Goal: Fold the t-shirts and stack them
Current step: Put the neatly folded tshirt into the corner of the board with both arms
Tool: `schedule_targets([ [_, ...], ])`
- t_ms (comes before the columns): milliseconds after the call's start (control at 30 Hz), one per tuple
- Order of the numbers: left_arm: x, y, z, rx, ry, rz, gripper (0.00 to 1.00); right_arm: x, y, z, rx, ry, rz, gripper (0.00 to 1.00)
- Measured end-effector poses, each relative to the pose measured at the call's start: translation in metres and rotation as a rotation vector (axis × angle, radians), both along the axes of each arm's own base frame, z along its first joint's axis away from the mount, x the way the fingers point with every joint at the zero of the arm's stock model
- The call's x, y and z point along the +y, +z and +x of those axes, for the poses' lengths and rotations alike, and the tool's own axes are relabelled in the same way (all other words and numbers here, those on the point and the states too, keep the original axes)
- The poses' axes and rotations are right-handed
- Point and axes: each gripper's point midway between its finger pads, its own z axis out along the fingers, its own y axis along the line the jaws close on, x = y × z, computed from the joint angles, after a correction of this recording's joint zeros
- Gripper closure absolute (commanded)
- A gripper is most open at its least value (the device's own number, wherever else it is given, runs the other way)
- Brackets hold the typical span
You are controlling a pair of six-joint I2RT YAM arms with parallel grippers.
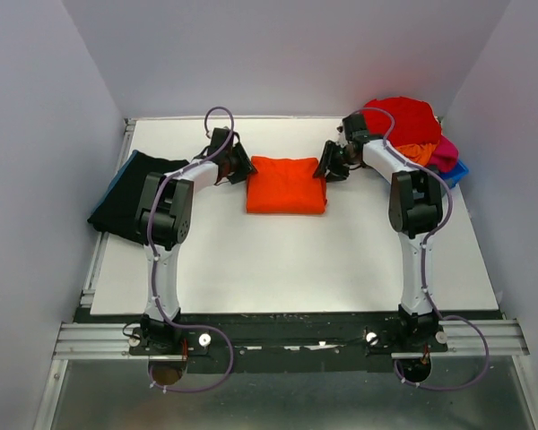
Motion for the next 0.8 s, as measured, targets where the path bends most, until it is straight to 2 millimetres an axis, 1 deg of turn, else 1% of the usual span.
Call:
schedule_targets([
  [33,-0.001,0.0,0.002,-0.001,-0.002,-0.004,0.57,0.002,-0.001,-0.001,0.005,0.002,0.0,0.51],
  [100,-0.002,-0.001,0.004,0.0,-0.003,-0.01,0.62,0.006,-0.002,0.0,0.008,0.004,0.004,0.54],
  [133,-0.003,-0.003,0.006,0.001,-0.002,-0.015,0.68,0.009,-0.003,0.0,0.009,0.007,0.004,0.58],
  [167,-0.004,-0.004,0.007,0.002,0.0,-0.02,0.77,0.011,-0.004,0.0,0.01,0.009,0.004,0.65],
  [200,-0.004,-0.005,0.009,0.002,0.001,-0.023,0.85,0.013,-0.004,0.001,0.008,0.013,0.005,0.74],
  [233,-0.006,-0.005,0.011,0.0,0.0,-0.035,0.96,0.016,-0.005,0.002,0.009,0.017,0.005,0.86],
  [267,-0.008,-0.005,0.013,-0.005,-0.007,-0.042,1.0,0.019,-0.005,0.003,0.009,0.021,0.006,0.94],
  [300,-0.01,-0.004,0.015,-0.012,-0.011,-0.052,1.0,0.022,-0.006,0.004,0.01,0.028,0.005,0.98],
  [333,-0.012,-0.003,0.016,-0.023,-0.016,-0.061,1.0,0.024,-0.007,0.005,0.012,0.031,0.006,0.99],
  [467,-0.013,-0.004,0.017,-0.065,-0.025,-0.075,1.0,0.027,-0.003,0.006,-0.003,0.043,0.002,0.99],
  [500,-0.012,-0.004,0.015,-0.077,-0.025,-0.073,1.0,0.027,-0.002,0.005,-0.01,0.047,-0.001,0.99],
  [567,-0.005,-0.003,0.004,-0.095,-0.018,-0.052,1.0,0.024,0.001,-0.001,-0.018,0.05,-0.012,0.99],
  [667,0.006,0.005,-0.016,-0.117,-0.01,-0.021,1.0,0.024,0.022,-0.009,-0.057,0.059,-0.02,0.99],
  [733,0.011,0.021,-0.027,-0.153,-0.004,-0.005,1.0,0.031,0.045,-0.015,-0.109,0.081,-0.025,0.99],
  [800,0.018,0.04,-0.035,-0.197,0.014,0.007,1.0,0.046,0.074,-0.018,-0.188,0.118,-0.027,0.99],
])
